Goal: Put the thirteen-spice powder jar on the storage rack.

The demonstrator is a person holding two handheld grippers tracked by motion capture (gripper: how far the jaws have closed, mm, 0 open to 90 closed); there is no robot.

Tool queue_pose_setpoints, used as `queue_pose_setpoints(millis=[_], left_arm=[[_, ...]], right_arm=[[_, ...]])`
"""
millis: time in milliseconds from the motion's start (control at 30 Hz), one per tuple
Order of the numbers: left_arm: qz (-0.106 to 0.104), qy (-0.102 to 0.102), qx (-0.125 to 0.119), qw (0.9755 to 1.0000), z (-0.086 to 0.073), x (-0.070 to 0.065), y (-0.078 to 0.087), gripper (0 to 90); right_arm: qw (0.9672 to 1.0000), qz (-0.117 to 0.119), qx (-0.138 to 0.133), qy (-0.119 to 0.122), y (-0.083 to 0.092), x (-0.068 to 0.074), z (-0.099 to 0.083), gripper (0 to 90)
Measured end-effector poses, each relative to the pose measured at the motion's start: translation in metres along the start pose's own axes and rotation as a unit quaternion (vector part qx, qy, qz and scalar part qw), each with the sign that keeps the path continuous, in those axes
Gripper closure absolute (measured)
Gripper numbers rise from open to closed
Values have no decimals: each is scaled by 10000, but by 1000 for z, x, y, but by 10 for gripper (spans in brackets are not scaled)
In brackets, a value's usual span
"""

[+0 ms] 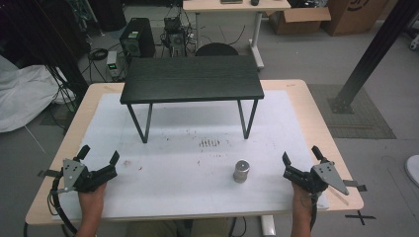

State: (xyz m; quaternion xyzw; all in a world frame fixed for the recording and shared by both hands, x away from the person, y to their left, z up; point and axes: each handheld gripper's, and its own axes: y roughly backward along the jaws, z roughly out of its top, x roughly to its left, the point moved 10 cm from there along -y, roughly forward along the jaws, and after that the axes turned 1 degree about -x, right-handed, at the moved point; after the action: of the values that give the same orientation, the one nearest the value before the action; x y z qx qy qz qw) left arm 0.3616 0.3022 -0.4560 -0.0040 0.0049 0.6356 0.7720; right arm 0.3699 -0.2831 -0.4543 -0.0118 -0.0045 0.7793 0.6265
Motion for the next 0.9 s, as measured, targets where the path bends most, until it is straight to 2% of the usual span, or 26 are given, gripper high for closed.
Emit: queue_pose_setpoints(millis=[900], left_arm=[[-2, -11, -7, 10000, 0, 0, 0, 4]], right_arm=[[10000, -2, -27, -24, 0, 0, 1, 5]])
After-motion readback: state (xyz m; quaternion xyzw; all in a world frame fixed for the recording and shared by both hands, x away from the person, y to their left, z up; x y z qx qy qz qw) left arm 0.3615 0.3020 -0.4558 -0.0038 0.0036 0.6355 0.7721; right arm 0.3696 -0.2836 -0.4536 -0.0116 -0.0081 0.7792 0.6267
